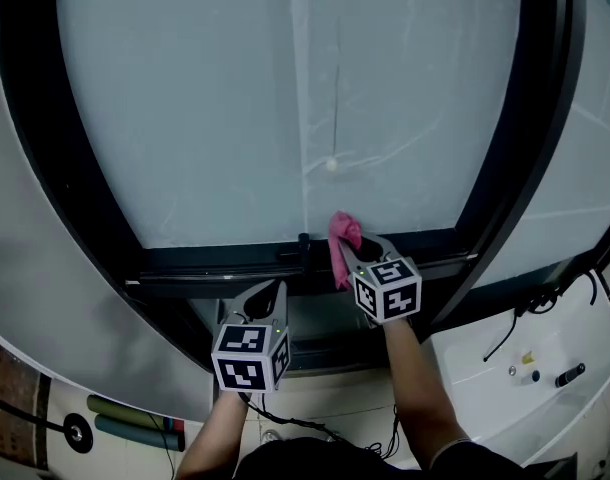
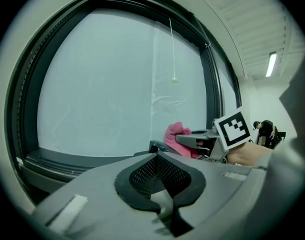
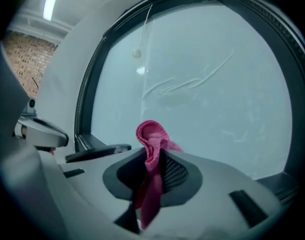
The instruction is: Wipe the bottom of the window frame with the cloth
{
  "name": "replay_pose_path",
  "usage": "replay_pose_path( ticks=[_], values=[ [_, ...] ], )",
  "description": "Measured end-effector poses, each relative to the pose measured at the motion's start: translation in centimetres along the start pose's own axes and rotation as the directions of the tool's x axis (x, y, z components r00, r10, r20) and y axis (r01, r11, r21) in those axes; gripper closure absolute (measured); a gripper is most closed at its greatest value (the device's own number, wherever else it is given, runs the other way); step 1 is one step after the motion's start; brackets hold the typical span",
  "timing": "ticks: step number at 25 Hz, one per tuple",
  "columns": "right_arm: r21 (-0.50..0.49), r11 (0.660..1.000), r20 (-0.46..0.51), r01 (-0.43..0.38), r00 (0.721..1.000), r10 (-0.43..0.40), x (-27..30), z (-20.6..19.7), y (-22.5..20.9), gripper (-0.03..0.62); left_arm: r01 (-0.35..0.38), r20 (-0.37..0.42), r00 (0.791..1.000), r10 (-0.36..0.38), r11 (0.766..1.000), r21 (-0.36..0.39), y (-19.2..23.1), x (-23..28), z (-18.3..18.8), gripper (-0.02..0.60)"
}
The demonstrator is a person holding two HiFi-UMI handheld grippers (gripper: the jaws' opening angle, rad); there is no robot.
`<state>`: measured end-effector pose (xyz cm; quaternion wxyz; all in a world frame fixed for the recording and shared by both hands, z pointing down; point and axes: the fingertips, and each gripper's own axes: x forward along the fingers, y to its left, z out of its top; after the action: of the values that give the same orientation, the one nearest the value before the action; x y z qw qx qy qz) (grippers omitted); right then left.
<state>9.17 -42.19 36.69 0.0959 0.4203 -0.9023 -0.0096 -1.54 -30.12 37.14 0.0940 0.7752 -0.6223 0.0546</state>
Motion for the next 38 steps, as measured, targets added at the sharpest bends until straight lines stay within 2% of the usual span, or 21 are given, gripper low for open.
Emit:
replay_pose_path(
  ticks=[4, 10, 21, 32, 38],
  values=[
    [-0.119, 0.991, -0.167, 0.066, 0.982, -0.085, 2.2, -3.5, -0.5, 0.520, 0.018, -0.028, 0.999, -0.018, 1.000, -0.005, 0.3, 0.6, -0.9, 0.575],
    [-0.197, 0.978, -0.233, 0.075, 0.965, -0.121, 2.8, -4.1, -0.5, 0.522, 0.041, -0.052, 0.998, -0.042, 0.999, -0.025, 0.1, 1.6, -2.1, 0.575],
    [-0.189, 0.974, -0.248, 0.126, 0.953, -0.171, 1.2, -4.8, -4.4, 0.522, 0.082, -0.104, 0.991, -0.087, 0.995, -0.049, -2.6, 2.6, -4.5, 0.575],
    [-0.191, 0.955, -0.269, 0.228, 0.923, -0.275, -2.2, -6.4, -12.3, 0.523, 0.193, -0.154, 0.969, -0.193, 0.981, -0.016, -8.9, 4.7, -5.9, 0.575],
    [-0.180, 0.936, -0.276, 0.304, 0.897, -0.345, -4.7, -7.3, -17.2, 0.523, 0.251, -0.177, 0.953, -0.247, 0.968, 0.002, -12.1, 5.8, -6.2, 0.575]
  ],
)
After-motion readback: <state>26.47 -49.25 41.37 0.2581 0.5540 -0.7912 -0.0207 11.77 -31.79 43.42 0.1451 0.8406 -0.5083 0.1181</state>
